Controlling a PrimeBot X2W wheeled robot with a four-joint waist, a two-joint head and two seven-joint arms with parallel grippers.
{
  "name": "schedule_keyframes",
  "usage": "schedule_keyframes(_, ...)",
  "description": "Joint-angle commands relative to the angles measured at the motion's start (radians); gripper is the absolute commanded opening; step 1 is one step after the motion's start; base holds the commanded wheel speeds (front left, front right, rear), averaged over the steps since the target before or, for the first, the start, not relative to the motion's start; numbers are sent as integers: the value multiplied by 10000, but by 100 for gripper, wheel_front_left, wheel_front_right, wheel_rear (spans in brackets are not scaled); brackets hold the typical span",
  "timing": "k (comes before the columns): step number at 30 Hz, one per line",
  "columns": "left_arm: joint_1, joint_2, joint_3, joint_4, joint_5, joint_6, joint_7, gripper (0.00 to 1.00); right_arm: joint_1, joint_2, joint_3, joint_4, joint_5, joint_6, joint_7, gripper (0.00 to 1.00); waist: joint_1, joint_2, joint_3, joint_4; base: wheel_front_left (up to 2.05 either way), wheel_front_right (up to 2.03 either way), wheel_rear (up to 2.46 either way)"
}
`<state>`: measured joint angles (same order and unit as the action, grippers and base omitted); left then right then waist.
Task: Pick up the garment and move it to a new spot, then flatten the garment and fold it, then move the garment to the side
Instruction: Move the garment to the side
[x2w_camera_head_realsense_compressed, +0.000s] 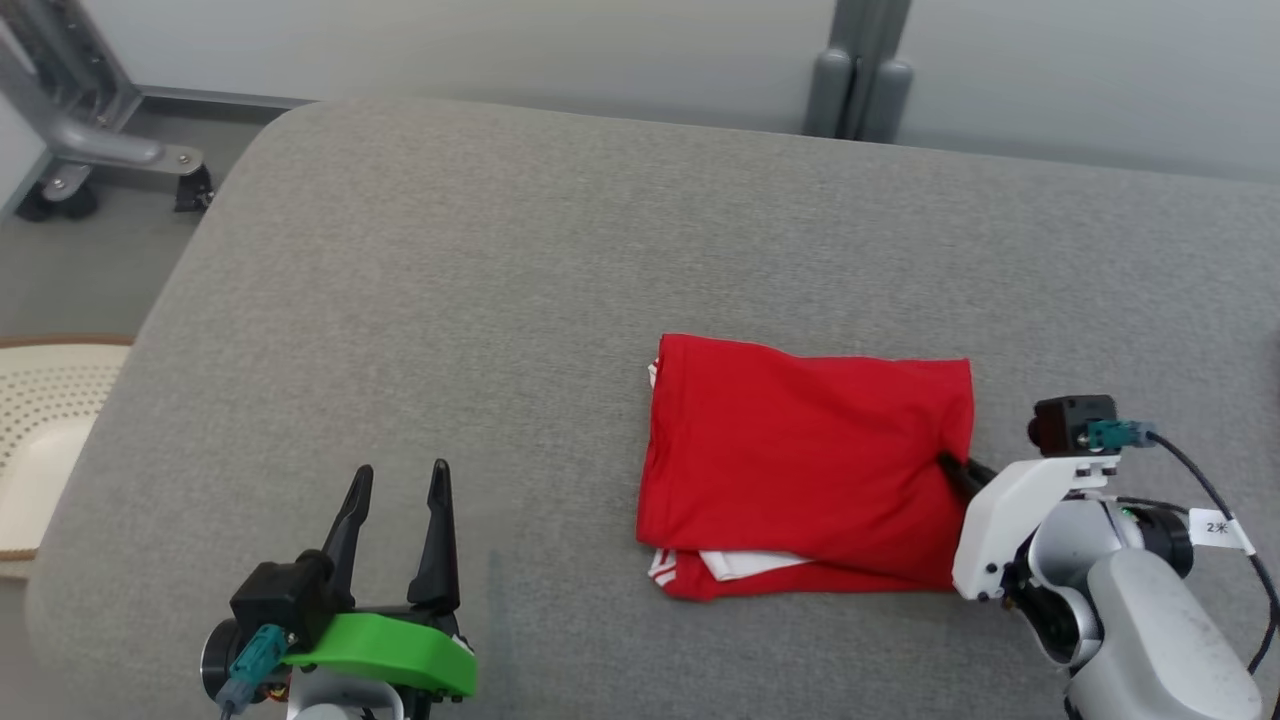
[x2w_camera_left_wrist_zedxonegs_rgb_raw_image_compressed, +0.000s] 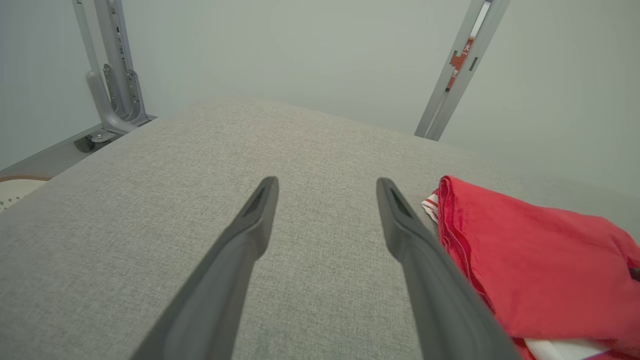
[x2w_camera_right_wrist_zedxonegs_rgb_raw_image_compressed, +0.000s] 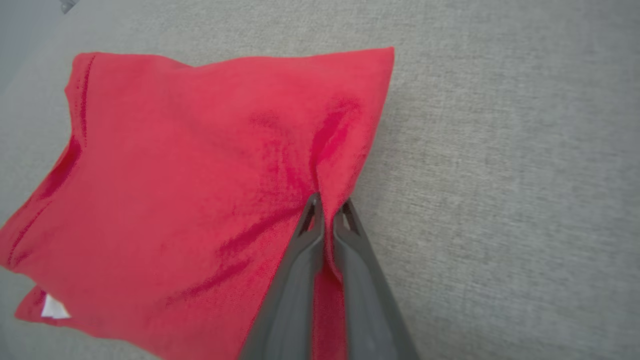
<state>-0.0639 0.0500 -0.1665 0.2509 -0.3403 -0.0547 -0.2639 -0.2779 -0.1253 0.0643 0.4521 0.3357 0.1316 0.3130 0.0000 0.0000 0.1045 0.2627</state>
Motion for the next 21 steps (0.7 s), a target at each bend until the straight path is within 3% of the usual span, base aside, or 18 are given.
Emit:
schedule_keyframes(1, -178, 15, -19, -50, 92, -48, -1, 100, -155, -233, -39, -97, 45, -17, -138, 0, 0, 0, 239, -1178, 0, 0, 0)
schedule_keyframes(7, -447, 18, -234, -101, 167, -132, -1, 100, -416, -963, -205, -463, 40, -16, -384, 0, 0, 0, 574, -3175, 0, 0, 0)
schedule_keyframes(13, -878, 25, -307, -51, 423, -223, -1, 100, -738, -1108, -563, -719, 39, -14, -646, 0, 0, 0, 1114, -4964, 0, 0, 0)
schedule_keyframes(17, -1173, 57, -393, 75, 607, -309, 0, 100, -960, -940, -688, -642, 3, -14, -864, 0, 0, 0, 1344, -5618, 0, 0, 0)
schedule_keyframes(21, -1346, 82, -426, 198, 724, -363, 0, 100, -1208, -812, -636, -484, -65, -14, -1039, 0, 0, 0, 1448, -5823, 0, 0, 0)
